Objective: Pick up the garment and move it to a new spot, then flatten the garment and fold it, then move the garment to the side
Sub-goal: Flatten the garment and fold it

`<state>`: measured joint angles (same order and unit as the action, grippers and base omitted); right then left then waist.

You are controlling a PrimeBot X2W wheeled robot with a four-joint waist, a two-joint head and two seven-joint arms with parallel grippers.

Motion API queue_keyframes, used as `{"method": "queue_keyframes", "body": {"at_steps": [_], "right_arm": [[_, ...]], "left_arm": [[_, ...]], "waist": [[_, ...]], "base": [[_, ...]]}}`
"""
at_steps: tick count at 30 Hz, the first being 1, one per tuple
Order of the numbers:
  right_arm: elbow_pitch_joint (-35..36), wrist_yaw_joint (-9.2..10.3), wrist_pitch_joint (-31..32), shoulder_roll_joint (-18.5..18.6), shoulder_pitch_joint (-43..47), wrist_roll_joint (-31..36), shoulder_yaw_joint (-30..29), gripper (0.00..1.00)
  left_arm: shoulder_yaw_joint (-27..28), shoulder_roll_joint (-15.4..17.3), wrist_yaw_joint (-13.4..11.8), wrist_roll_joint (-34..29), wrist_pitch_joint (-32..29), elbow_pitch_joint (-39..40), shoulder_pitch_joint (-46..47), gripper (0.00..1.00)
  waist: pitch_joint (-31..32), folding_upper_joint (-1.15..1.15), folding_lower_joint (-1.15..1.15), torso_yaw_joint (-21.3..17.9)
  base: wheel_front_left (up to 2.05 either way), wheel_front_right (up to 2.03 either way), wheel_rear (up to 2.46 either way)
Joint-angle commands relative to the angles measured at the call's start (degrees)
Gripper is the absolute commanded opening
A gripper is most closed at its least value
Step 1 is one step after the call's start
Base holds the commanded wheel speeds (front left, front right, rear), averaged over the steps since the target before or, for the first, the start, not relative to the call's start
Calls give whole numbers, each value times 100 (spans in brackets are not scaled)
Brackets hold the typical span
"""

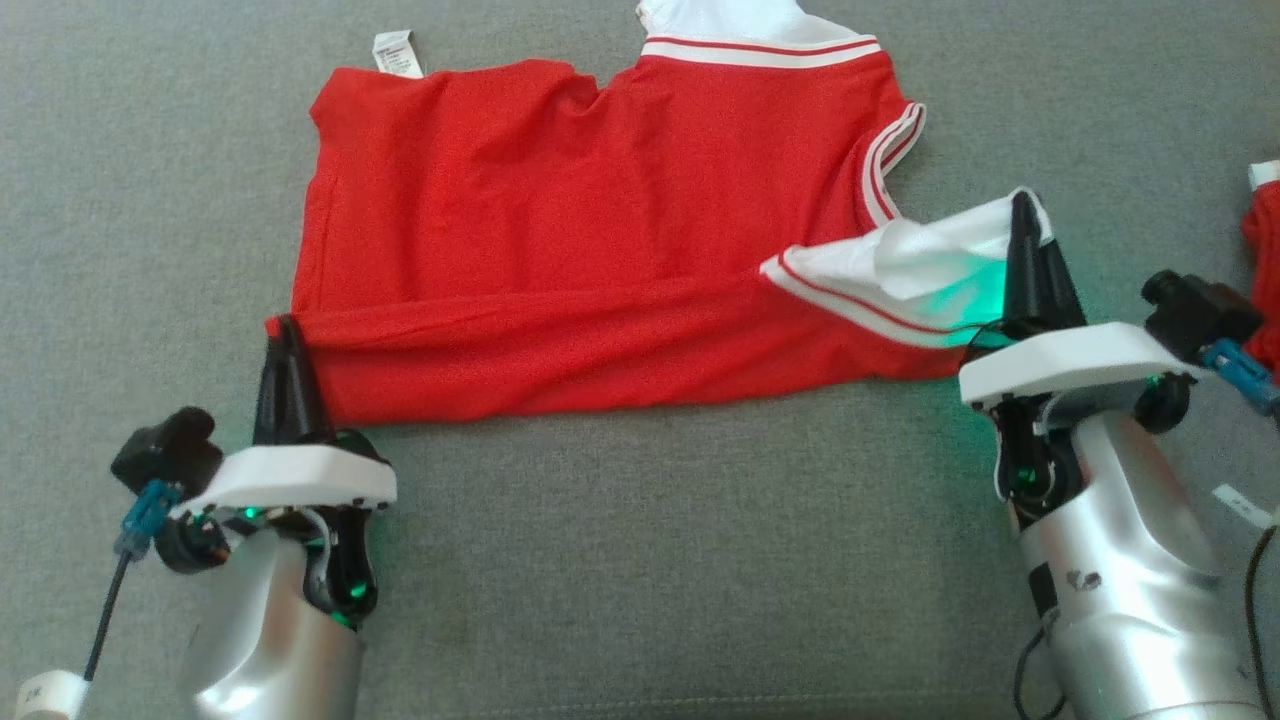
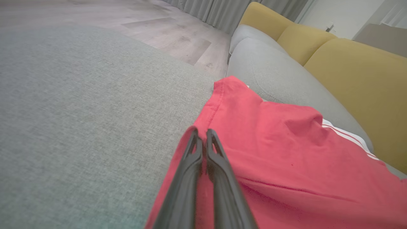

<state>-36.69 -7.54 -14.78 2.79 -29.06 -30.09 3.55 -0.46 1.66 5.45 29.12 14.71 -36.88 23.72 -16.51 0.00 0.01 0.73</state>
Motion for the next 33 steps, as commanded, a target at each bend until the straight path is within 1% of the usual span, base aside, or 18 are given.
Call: {"method": "queue_keyframes", "body": {"at_steps": [1, 2, 3, 4, 10, 15, 18, 21, 33], "right_arm": [[148, 5, -22, 9, -217, 119, 66, 0], [148, 5, -22, 9, -217, 119, 66, 0], [145, 5, -22, 9, -244, 148, 47, 72], [176, 5, -22, 9, -271, 267, -42, 100], [676, 5, -22, 9, -121, 934, -294, 100], [1228, 5, -22, 9, 216, 1706, -216, 100], [1391, 5, -22, 9, 498, 1901, -153, 100], [1427, 5, -22, 9, 785, 2007, -154, 100], [1258, 5, -22, 9, 1744, 2031, -115, 100]], "left_arm": [[197, 121, -44, -79, 29, 168, 199, 0], [197, 121, -44, -79, 29, 168, 199, 0], [203, 121, -61, -89, 29, 180, 210, 17], [230, 121, -114, -139, 29, 236, 219, 100], [286, 121, -278, -508, 29, 555, 110, 100], [207, 121, -426, -1313, 29, 786, -120, 100], [131, 121, -463, -1704, 29, 852, -302, 100], [68, 121, -510, -1886, 29, 892, -529, 100], [76, 121, -648, -2066, 29, 1155, -1717, 100]], "waist": [[-22, 0, -1, 9], [-22, 0, -1, 9], [-31, 0, -1, 15], [-40, 0, -1, 24], [-88, 0, -1, 51], [-50, 0, -1, 77], [28, 0, -1, 92], [163, 0, -1, 97], [938, 0, -1, 61]], "base": [[0, 0, 0], [0, 0, 0], [0, 0, 0], [0, 0, 0], [0, 0, 0], [0, 0, 0], [0, 0, 0], [0, 0, 0], [0, 0, 0]]}}
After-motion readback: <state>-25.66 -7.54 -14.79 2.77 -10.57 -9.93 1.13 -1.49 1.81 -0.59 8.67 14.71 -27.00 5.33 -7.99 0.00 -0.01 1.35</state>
